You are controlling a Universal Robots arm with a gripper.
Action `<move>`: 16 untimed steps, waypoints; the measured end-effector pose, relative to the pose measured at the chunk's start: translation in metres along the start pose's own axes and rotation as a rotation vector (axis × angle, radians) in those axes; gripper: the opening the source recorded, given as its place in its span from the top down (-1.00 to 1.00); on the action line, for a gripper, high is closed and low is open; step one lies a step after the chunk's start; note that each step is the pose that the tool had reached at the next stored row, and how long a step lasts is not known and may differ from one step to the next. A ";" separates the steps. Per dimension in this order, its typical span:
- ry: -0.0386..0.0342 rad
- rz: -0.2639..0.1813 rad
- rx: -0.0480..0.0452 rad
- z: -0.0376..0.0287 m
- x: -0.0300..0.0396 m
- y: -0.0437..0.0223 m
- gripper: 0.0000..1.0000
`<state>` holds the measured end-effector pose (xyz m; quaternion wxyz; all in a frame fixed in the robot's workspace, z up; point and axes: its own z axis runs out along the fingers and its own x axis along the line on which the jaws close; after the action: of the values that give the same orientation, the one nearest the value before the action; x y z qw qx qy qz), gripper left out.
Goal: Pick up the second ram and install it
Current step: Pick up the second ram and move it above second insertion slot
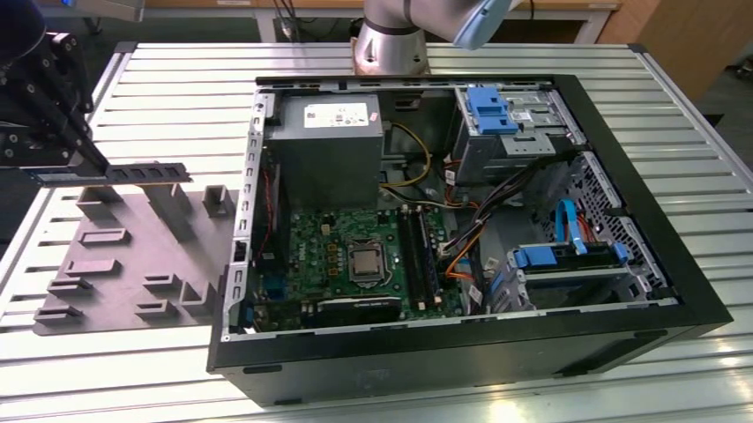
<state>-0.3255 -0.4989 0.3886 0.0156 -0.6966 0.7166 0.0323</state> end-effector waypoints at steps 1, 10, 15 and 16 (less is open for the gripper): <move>0.0001 0.000 -0.0001 -0.0001 0.0000 -0.0008 0.76; 0.0000 0.000 0.0000 -0.0002 -0.0002 -0.0061 0.76; 0.0001 0.000 -0.0001 -0.0003 -0.0003 -0.0088 0.76; 0.0000 0.000 0.0000 -0.0002 -0.0003 -0.0094 0.76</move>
<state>-0.3160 -0.4989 0.3886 0.0156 -0.6966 0.7166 0.0323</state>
